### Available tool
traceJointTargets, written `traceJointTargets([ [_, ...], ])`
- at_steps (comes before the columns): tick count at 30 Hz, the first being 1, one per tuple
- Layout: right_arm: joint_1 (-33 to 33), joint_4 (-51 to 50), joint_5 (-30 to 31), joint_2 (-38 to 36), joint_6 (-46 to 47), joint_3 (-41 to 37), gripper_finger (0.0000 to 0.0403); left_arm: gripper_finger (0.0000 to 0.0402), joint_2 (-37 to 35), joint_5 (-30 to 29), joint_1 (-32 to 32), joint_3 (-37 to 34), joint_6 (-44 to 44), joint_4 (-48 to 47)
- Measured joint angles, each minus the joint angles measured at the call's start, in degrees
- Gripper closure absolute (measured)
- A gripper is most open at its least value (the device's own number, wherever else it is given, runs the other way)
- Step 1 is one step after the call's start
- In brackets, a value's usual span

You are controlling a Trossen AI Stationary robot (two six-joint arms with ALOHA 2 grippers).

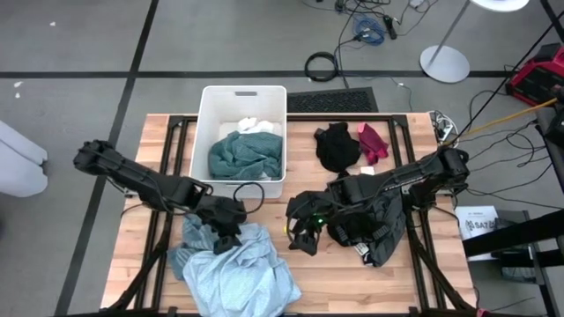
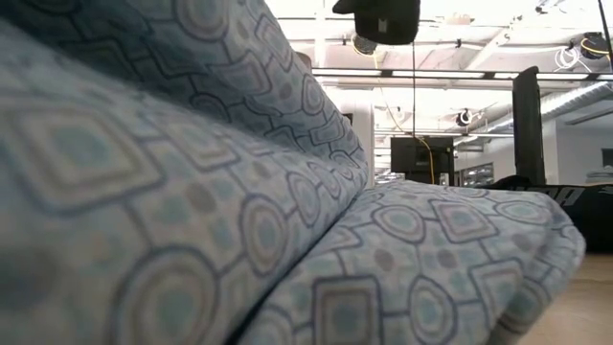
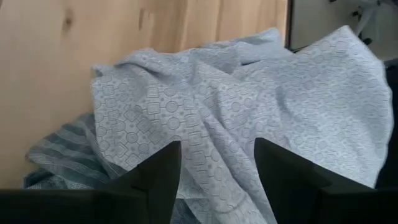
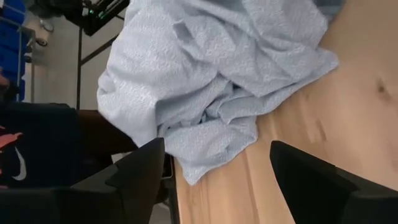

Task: Sort clothes
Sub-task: Put the gray and white shirt into the white laundry organizer

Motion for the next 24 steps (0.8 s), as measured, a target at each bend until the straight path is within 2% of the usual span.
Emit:
traceJointTargets([
  [13,1.4,-1.4,-1.4,0.0,0.2,0.0,0.0124,0.0187,9.0,-1.3,-0.4,0.0,-4.2,-1.5],
  [15,1.5,-1.9,-1.5,0.0,0.2,0.0,0.0124,0.0197,9.7,-0.9,-0.5,0.0,-5.2,-0.6],
  [18,1.7,-2.4,-1.5,-0.6,0.0,0.0,0.0124,0.0244,9.0,-1.8,-0.5,1.3,-6.2,-0.4],
  [23,1.7,-3.1,-1.4,-1.2,-0.5,0.1,0.0124,0.0375,4.3,-6.1,-0.1,3.0,-5.5,-0.1],
  [24,1.7,-3.1,-1.3,-1.2,-0.6,0.1,0.0124,0.0387,3.2,-6.5,0.2,3.0,-5.7,-0.1],
])
